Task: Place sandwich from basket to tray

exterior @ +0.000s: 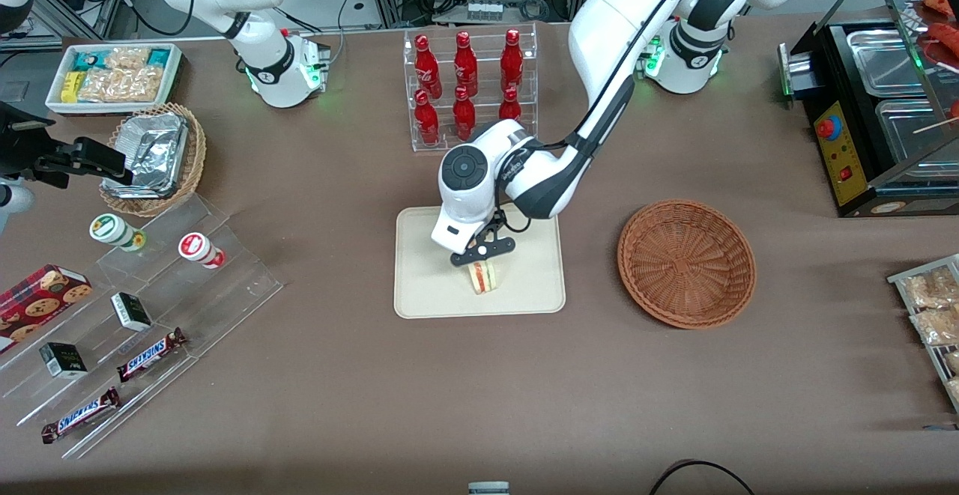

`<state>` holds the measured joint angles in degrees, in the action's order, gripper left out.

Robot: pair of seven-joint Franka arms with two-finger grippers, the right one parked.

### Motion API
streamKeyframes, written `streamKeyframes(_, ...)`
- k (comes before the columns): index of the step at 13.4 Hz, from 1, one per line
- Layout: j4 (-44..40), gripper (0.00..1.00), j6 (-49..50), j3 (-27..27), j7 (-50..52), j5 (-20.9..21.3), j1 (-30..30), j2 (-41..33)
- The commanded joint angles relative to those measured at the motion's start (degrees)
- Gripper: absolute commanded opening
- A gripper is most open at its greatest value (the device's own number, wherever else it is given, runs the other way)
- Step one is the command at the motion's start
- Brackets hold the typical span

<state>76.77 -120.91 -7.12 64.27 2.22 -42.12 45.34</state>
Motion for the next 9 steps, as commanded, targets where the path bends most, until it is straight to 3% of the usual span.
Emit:
streamKeyframes(1, -0.92, 1.0, 0.94, 0.79, 0.77, 0.86, -0.42, -3.13)
streamKeyframes(9, -0.22, 1.0, 14.1, 1.05, -11.01, 0.42, 5.99, -9.91)
